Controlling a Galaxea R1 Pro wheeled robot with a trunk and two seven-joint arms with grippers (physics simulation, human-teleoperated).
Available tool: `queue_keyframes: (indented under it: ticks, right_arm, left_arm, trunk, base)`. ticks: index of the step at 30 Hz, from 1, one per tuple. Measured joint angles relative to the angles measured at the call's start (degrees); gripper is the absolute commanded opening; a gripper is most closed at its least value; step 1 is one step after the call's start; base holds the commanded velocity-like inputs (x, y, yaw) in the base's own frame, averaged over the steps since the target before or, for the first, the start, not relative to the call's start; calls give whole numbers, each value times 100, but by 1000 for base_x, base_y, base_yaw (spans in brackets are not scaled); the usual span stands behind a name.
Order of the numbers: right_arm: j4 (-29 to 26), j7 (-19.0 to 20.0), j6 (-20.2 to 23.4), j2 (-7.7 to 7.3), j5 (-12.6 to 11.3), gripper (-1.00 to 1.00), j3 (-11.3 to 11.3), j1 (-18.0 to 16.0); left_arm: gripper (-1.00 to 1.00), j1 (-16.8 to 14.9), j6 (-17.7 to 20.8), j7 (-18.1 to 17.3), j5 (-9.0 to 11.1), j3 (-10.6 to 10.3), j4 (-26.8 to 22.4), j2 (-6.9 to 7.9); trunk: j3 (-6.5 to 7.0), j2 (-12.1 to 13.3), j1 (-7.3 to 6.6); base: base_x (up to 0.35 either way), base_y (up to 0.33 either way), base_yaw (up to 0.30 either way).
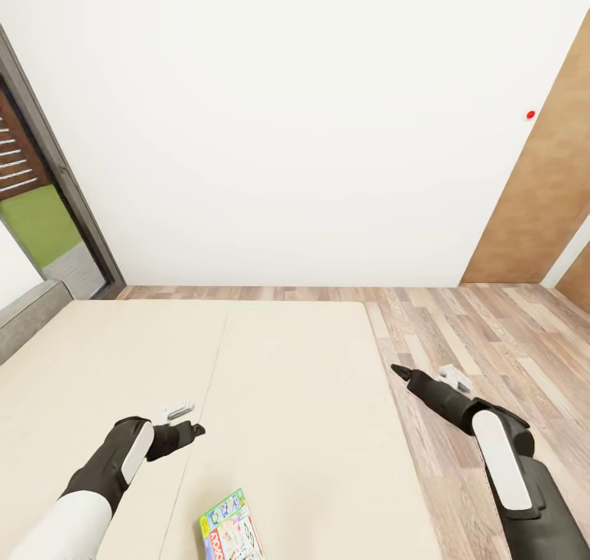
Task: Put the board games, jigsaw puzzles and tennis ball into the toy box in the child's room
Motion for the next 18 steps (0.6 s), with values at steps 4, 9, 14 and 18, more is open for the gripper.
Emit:
queue_keyframes:
  ticks: [4,9,14,18]
  right_arm:
    - [-568,-4,423,49,-88,100,5,7]
    - [-782,-8,777,40,-114,100,-6,9]
    - [-813,-8,915,13,-126,100,-1,10]
    - [-810,-2,933,12,-132,100,-5,10]
  left_arm:
    - [100,-12,38,4,0,4,-3,-8]
    - [100,-16,365,-17,25,4,-22,4]
    - [100,-37,565,-217,36,9,-34,25]
    - [100,-47,595,-277,41,16,-35,76]
  trunk:
    - [0,0,0]
    - [0,0,0]
    - [0,0,0]
    - [0,0,0]
  base:
    - [0,0,0]
    - [0,0,0]
    - [0,0,0]
    - [0,0,0]
